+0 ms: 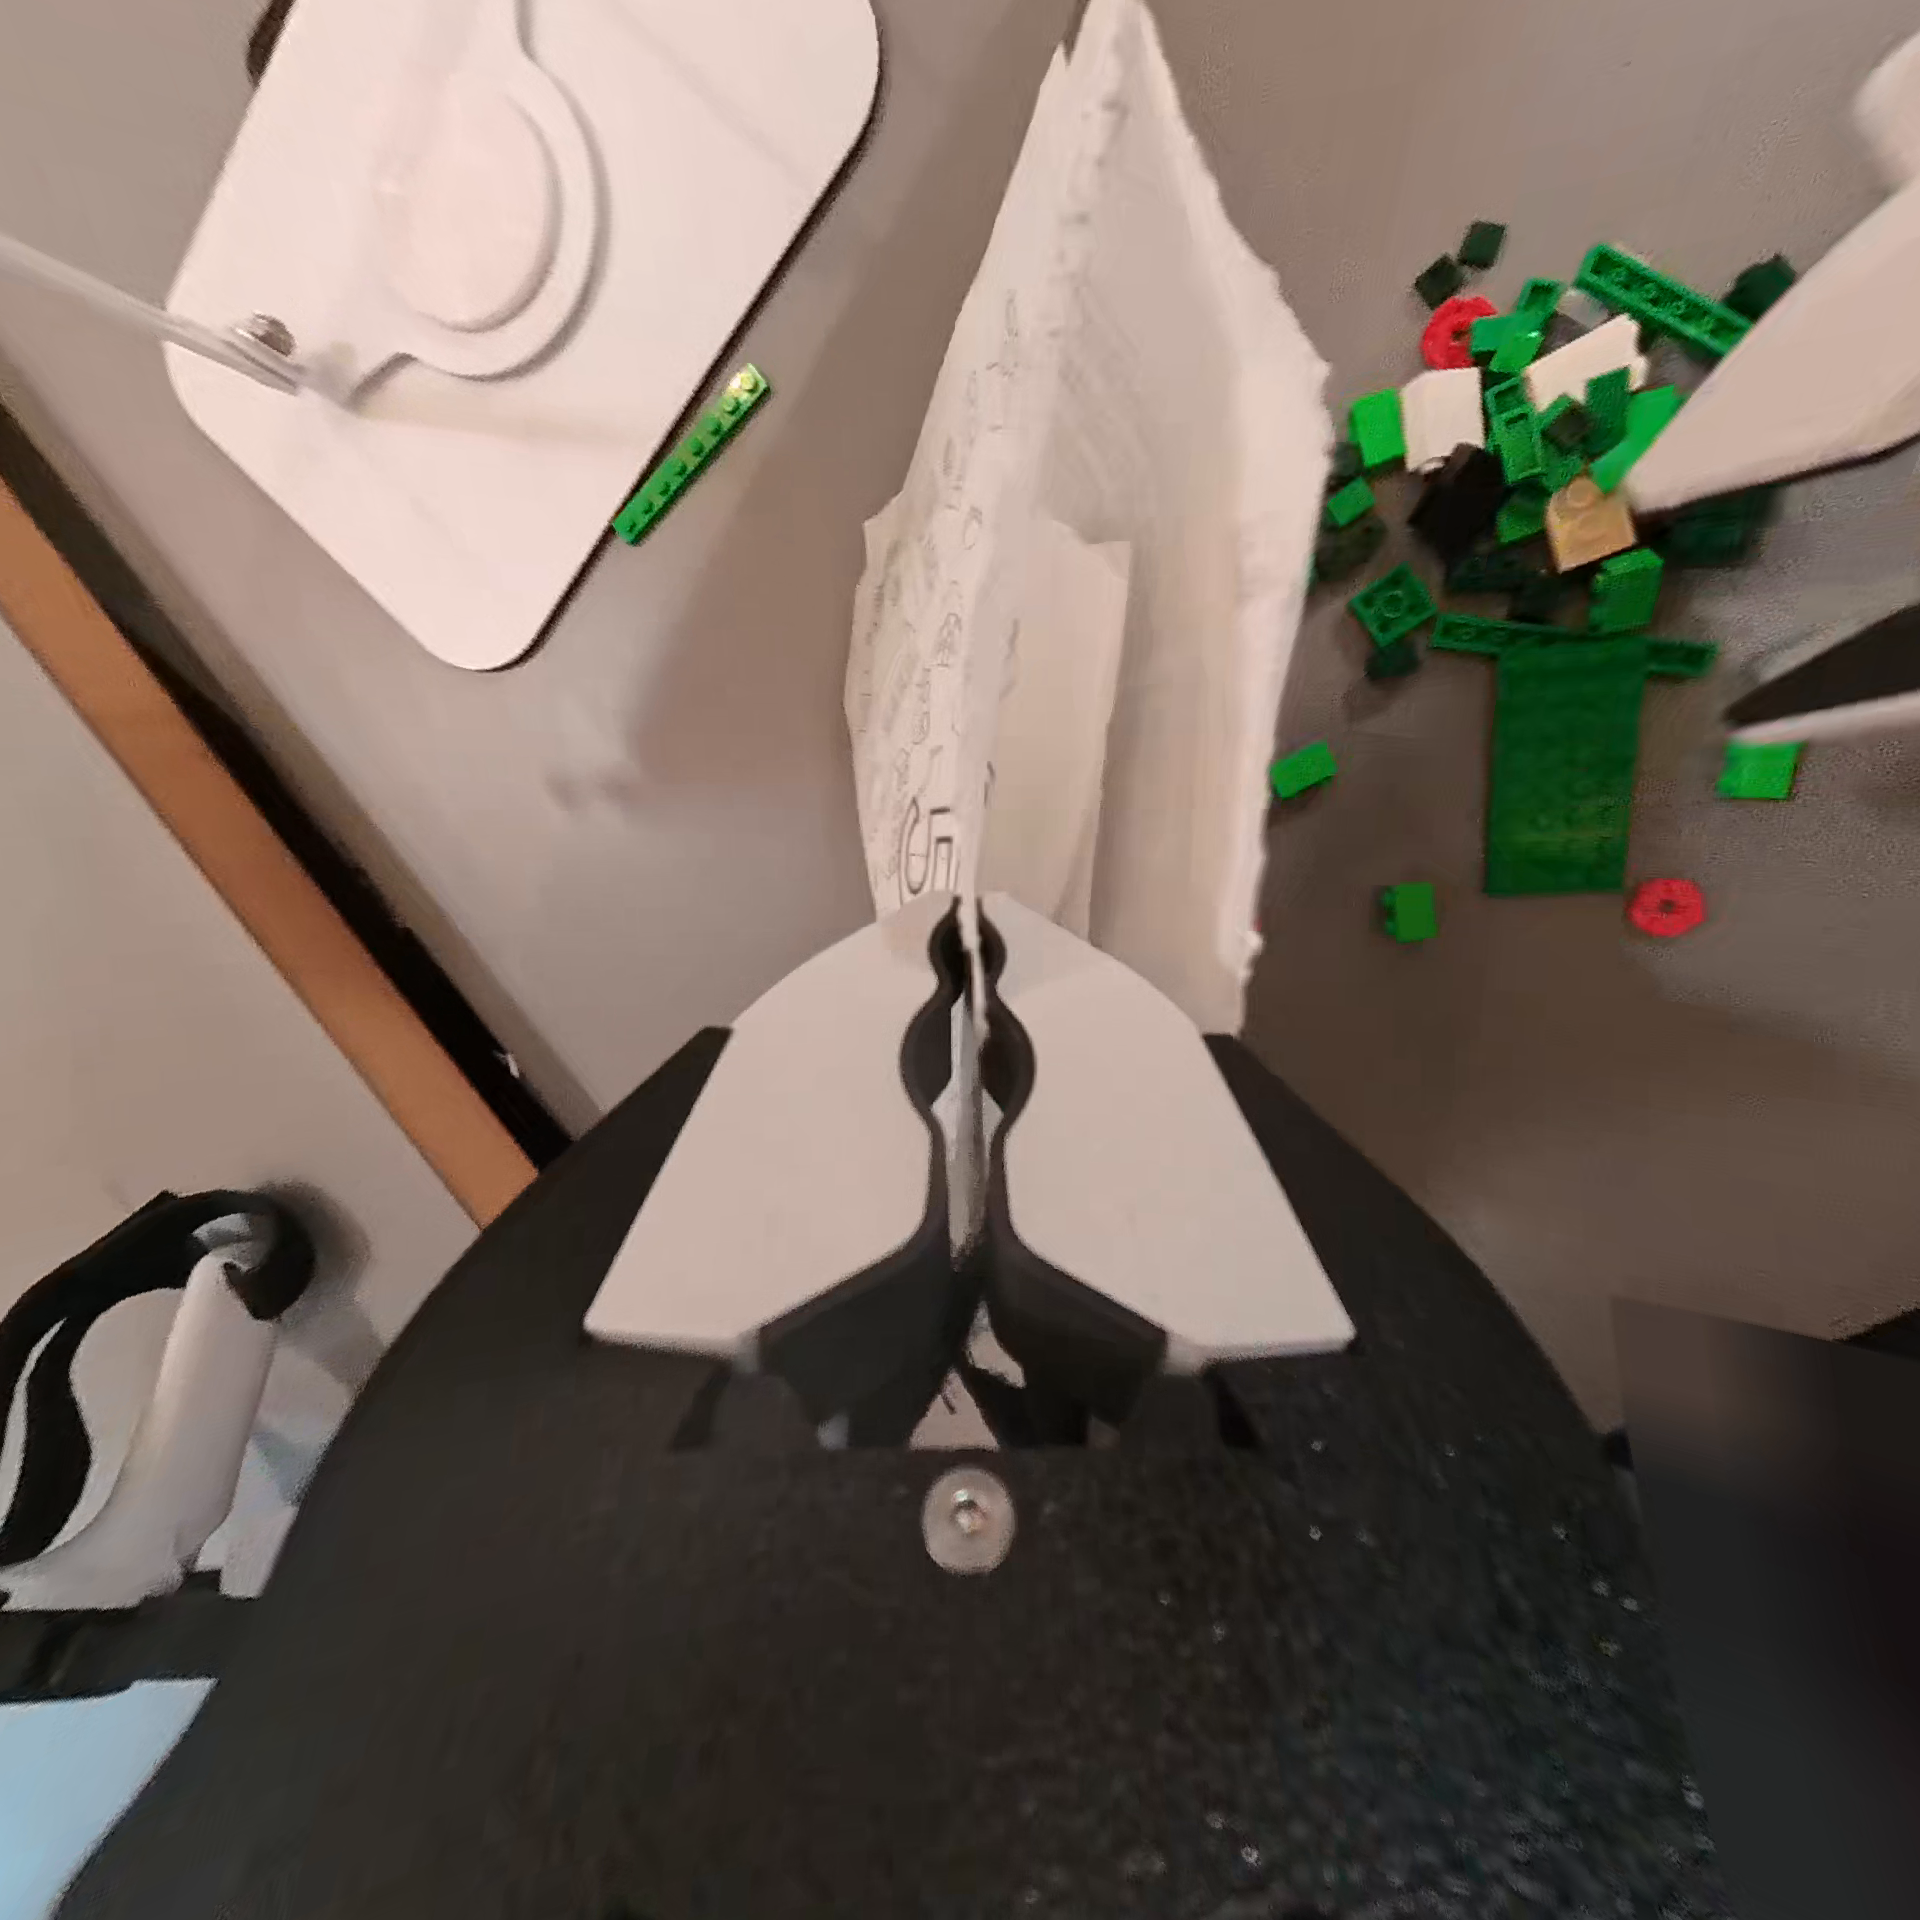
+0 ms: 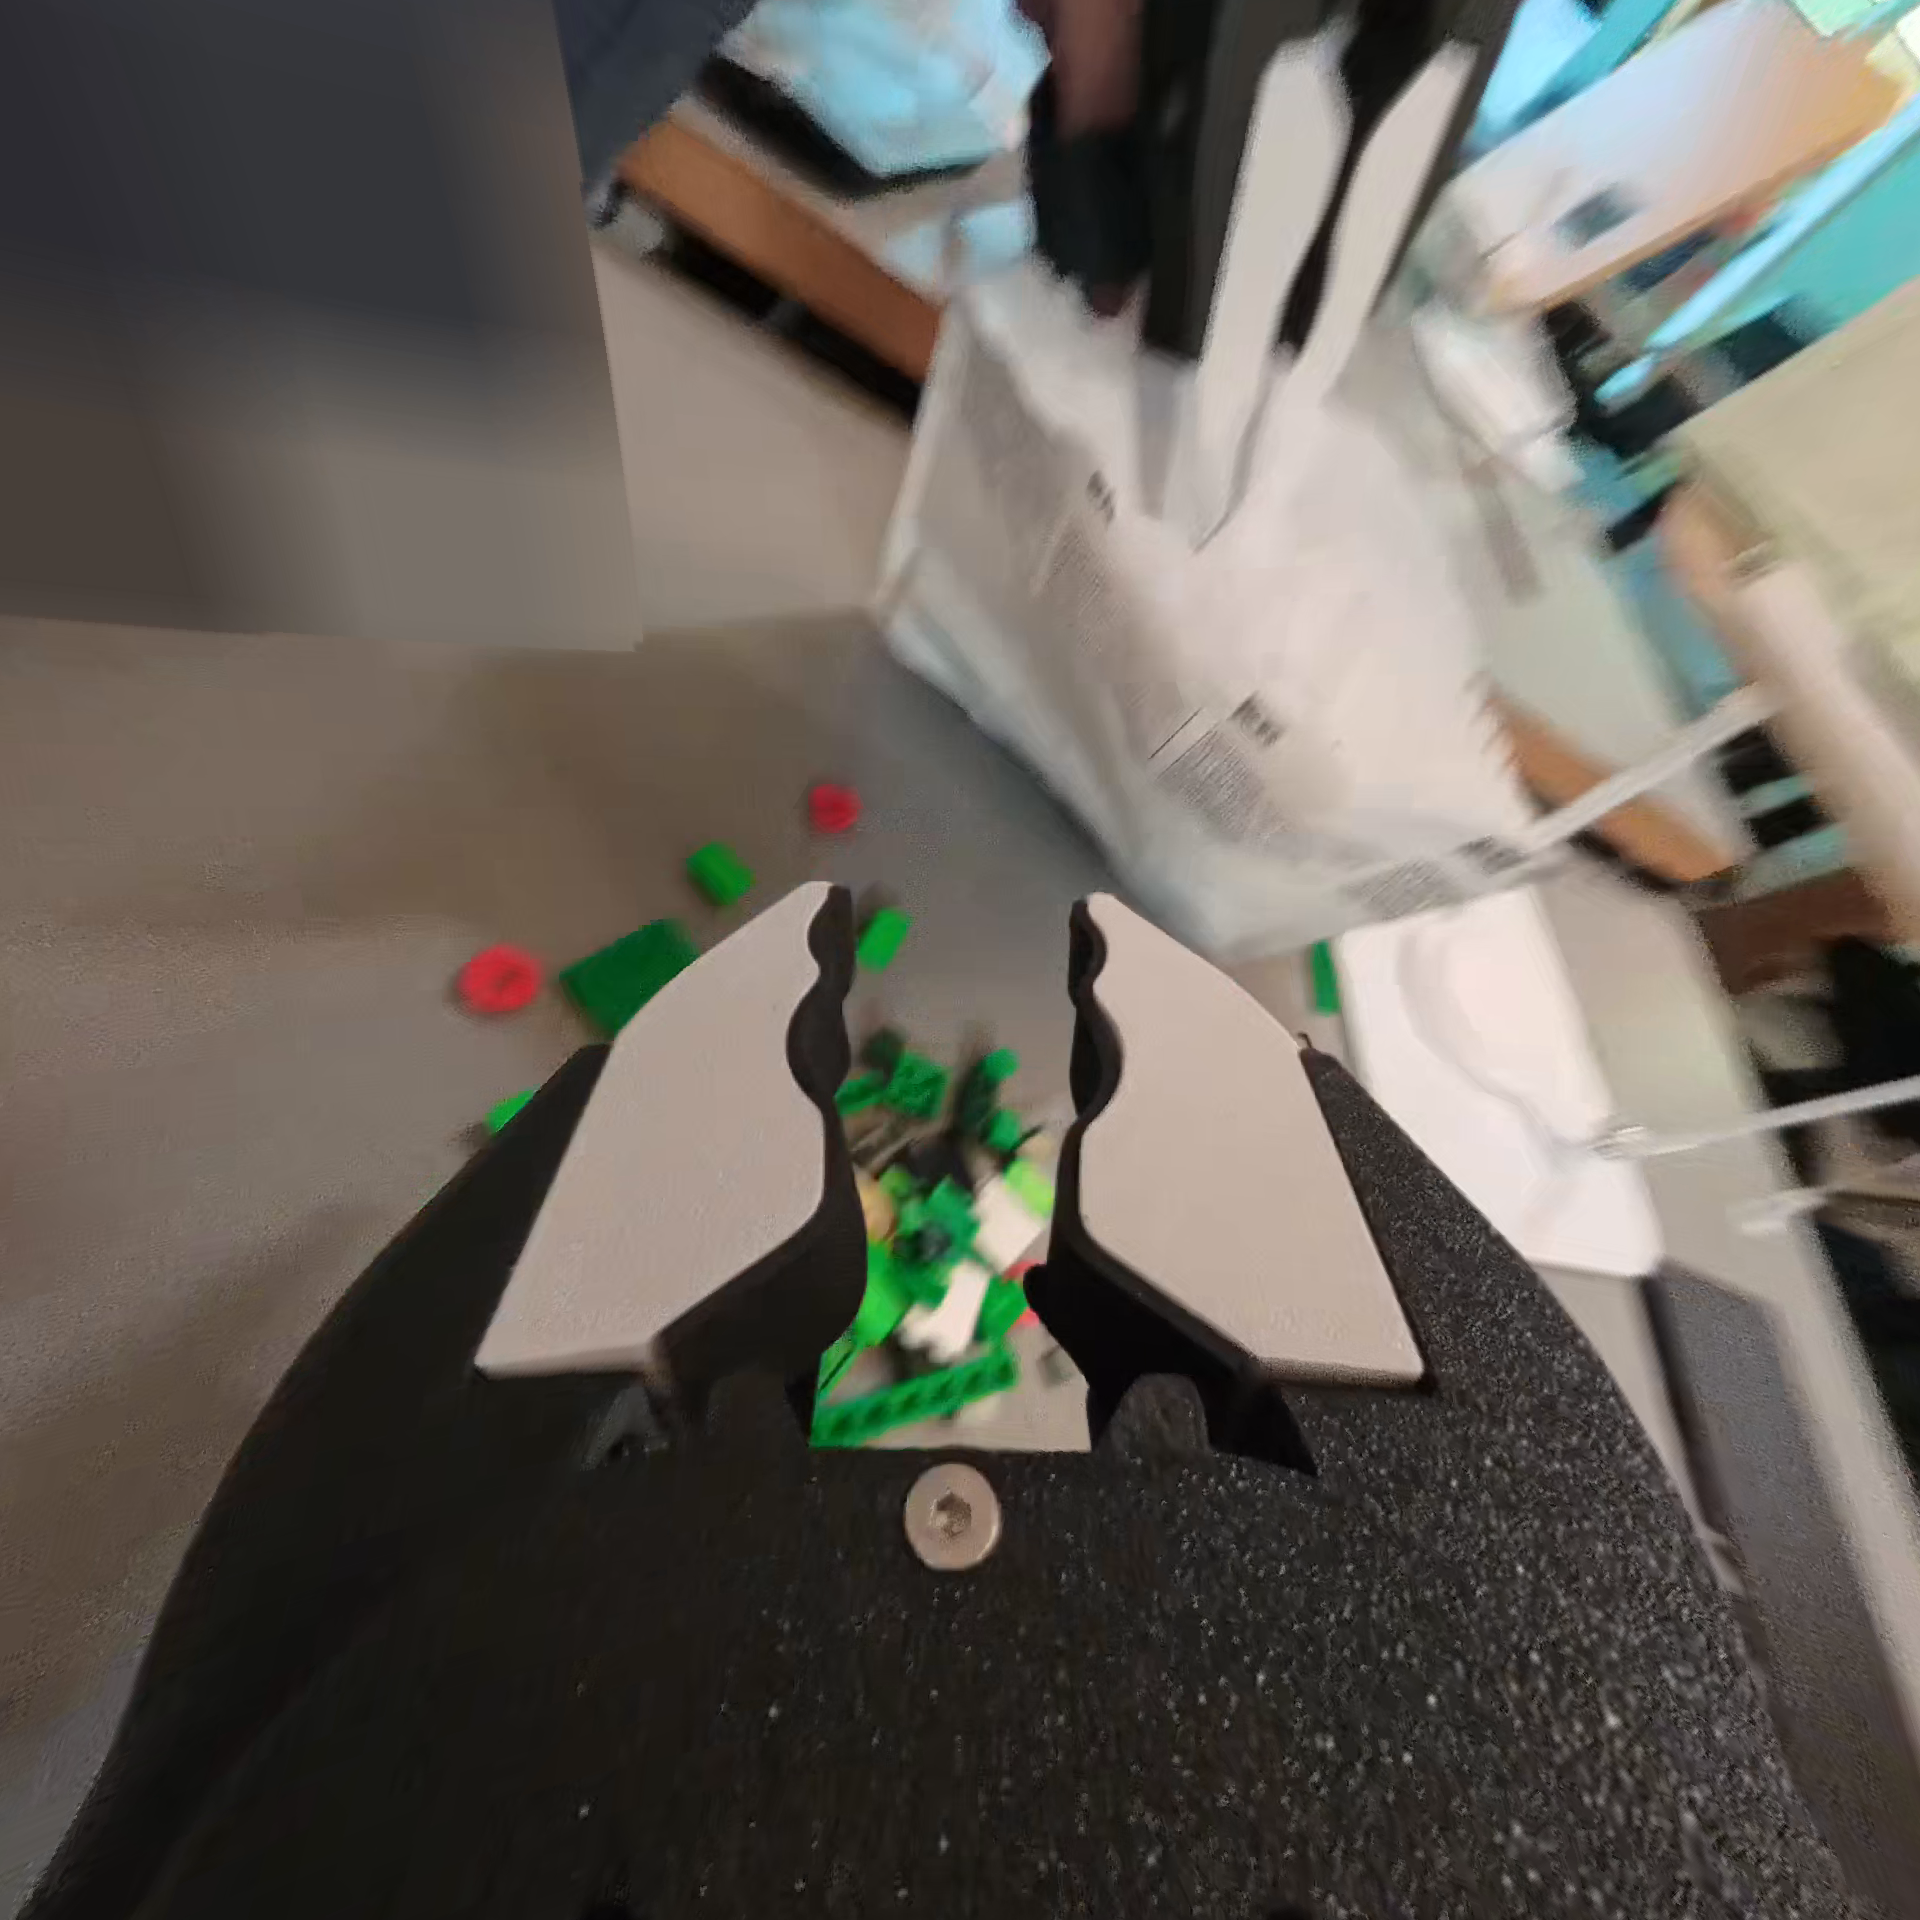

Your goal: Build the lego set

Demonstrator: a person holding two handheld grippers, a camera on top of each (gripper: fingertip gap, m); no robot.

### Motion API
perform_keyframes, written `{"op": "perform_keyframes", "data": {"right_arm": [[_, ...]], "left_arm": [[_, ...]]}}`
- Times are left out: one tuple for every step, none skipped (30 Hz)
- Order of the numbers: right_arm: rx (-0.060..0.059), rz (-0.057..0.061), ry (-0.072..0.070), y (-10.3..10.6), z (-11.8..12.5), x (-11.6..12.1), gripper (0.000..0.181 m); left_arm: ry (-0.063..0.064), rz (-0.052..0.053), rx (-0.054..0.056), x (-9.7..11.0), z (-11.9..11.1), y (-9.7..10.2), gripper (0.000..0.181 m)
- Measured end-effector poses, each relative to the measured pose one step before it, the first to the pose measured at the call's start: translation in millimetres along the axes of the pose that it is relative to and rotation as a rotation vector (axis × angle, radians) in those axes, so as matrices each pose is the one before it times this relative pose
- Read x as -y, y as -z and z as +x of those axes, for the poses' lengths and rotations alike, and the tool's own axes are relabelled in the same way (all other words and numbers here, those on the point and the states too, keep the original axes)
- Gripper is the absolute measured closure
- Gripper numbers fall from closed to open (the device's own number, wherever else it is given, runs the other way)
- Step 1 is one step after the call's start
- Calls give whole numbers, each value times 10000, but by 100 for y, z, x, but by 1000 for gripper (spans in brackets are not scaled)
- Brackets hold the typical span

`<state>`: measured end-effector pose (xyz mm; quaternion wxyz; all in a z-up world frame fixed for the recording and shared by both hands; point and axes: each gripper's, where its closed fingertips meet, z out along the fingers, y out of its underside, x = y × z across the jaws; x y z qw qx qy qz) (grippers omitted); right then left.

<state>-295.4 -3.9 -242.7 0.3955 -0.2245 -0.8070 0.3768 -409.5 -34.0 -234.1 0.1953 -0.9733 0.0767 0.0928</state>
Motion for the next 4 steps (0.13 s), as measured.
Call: {"op": "perform_keyframes", "data": {"right_arm": [[806, -333, -322, 525, -1056, -909, 142], [824, -290, -285, 214, -1123, -732, 143], [802, -281, -221, -117, -1085, -509, 142], [750, -346, -60, -442, -1015, -380, 142]], "left_arm": [[27, -12, -173, -102, 79, -15, 181], [64, -2, -164, -107, 57, -30, 181], [60, -43, -187, -149, 120, -59, 181], [-17, -79, -180, -179, 199, -89, 181]]}}
